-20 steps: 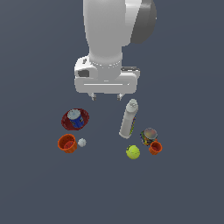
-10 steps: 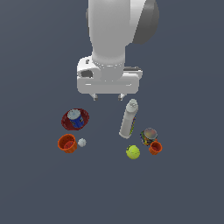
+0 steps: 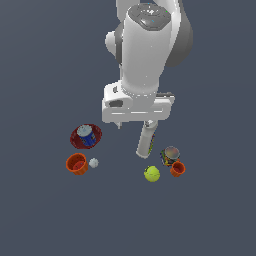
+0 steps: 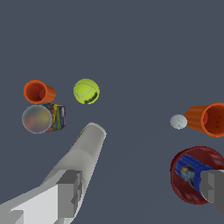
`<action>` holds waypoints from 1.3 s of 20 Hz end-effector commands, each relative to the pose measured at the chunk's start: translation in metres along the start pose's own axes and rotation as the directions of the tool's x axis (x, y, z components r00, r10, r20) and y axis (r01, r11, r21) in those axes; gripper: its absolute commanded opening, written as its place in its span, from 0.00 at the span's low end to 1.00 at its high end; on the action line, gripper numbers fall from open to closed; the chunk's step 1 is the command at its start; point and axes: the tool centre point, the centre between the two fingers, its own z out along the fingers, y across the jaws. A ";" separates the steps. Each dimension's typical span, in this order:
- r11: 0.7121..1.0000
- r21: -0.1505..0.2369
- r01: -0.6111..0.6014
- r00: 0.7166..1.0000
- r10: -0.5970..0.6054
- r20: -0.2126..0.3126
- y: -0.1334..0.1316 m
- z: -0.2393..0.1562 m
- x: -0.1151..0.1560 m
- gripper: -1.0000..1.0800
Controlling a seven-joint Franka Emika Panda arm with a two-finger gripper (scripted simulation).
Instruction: Pick up a designated object from a clutter of objects.
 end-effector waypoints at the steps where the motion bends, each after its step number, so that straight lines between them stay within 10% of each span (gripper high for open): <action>1: 1.000 -0.003 0.030 1.000 -0.030 -0.004 -0.015 0.013 0.013 0.96; 26: 0.952 0.028 0.304 0.952 -0.303 -0.055 -0.195 0.167 0.092 0.96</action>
